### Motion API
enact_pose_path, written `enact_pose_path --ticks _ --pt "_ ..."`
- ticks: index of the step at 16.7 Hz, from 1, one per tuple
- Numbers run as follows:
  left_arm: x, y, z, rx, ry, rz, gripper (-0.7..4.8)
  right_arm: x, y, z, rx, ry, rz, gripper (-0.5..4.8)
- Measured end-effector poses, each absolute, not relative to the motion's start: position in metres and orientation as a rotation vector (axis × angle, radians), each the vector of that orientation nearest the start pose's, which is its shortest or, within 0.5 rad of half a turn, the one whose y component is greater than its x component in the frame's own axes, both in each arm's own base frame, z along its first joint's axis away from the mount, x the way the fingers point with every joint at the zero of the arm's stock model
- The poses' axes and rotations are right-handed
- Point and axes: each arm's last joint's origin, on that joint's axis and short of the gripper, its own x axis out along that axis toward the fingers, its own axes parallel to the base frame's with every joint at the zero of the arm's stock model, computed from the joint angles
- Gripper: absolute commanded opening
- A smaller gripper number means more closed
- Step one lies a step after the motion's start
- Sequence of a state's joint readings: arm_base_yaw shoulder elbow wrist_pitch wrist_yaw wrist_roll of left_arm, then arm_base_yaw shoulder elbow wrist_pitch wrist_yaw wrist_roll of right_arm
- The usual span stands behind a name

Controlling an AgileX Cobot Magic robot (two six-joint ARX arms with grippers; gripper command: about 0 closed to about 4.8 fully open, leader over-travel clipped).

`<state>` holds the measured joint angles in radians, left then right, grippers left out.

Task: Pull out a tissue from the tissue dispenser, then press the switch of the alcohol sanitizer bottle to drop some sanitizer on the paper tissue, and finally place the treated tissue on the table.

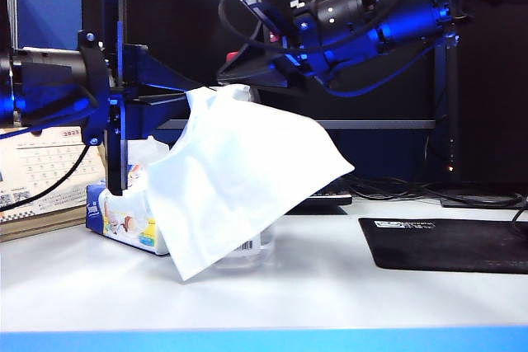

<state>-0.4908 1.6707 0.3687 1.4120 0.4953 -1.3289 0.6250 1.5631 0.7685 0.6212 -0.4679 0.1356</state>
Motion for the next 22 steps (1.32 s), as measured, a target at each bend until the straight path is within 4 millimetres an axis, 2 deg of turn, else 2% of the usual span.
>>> enact_pose_path --ticks 12,22 --pt "0.225 -0.136 0.156 -1.219 0.559 -0.905 -0.06 0.259 0.202 0.214 0.077 0.301 1.075 -0.01" --pt "0.225 -0.136 0.156 -1.218 0.56 -0.908 -0.06 0.251 0.201 0.206 0.071 0.314 1.088 -0.01"
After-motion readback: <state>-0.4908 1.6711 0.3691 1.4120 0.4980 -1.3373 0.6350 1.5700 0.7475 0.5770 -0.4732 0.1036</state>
